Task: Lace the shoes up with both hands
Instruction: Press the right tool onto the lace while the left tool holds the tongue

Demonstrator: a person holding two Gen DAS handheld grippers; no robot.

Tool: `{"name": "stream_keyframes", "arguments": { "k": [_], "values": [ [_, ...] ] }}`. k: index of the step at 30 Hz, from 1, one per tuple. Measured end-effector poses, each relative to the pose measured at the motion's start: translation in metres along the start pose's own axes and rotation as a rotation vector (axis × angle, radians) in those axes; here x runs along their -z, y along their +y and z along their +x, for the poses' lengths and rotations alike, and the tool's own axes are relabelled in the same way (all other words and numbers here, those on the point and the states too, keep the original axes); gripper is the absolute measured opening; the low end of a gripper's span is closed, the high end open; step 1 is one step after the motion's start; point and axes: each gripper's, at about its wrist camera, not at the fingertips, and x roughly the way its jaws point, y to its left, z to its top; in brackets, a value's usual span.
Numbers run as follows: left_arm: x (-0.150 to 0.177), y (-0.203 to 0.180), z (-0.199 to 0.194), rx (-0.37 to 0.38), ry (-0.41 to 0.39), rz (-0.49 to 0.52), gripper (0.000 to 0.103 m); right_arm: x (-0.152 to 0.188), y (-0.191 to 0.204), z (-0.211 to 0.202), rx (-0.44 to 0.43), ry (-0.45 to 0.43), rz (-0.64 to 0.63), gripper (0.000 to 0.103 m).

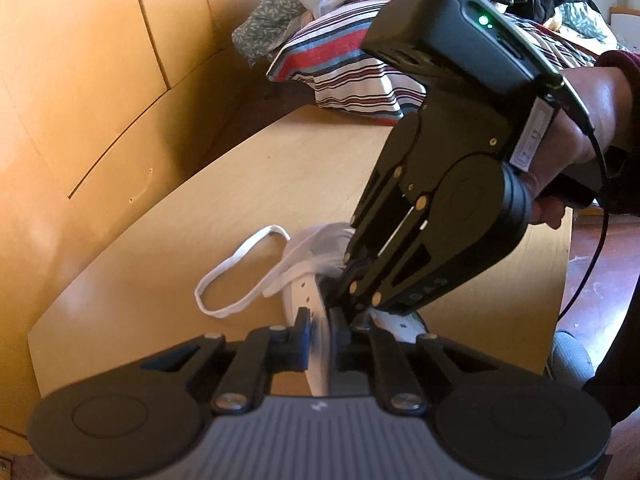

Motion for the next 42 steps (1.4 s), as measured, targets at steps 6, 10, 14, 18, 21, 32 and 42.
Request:
{"name": "stream_keyframes", "arguments": {
  "k": [6, 10, 14, 18, 21, 32, 42],
  "values": [
    [-0.001, 0.0, 0.001, 0.001, 0.0, -0.004, 0.01, 0.001, 0.001, -0.005, -0.002, -0.009, -0.004, 0.002],
    [-0.001, -0.001, 0.001, 0.002, 0.001, -0.002, 0.01, 0.001, 0.002, -0.008, 0.002, -0.015, -0.011, 0.002],
    [-0.002, -0.001, 0.002, 0.002, 0.001, -0.002, 0.01, 0.0, 0.002, -0.009, 0.005, -0.018, -0.011, 0.002],
    [-0.002, -0.005, -0.001, 0.003, 0.001, 0.002, 0.01, -0.001, 0.002, -0.007, 0.028, -0.017, -0.019, 0.002],
    [-0.002, -0.005, 0.001, 0.005, 0.003, 0.002, 0.01, -0.001, 0.002, -0.005, 0.026, -0.02, -0.023, 0.002],
    [-0.002, -0.003, 0.002, 0.009, 0.006, 0.0, 0.01, 0.001, 0.005, -0.017, 0.034, -0.061, -0.039, 0.002],
    [-0.001, -0.001, 0.0, 0.014, 0.009, -0.01, 0.016, 0.009, 0.009, -0.016, 0.059, -0.124, -0.065, 0.002]
  ]
}}
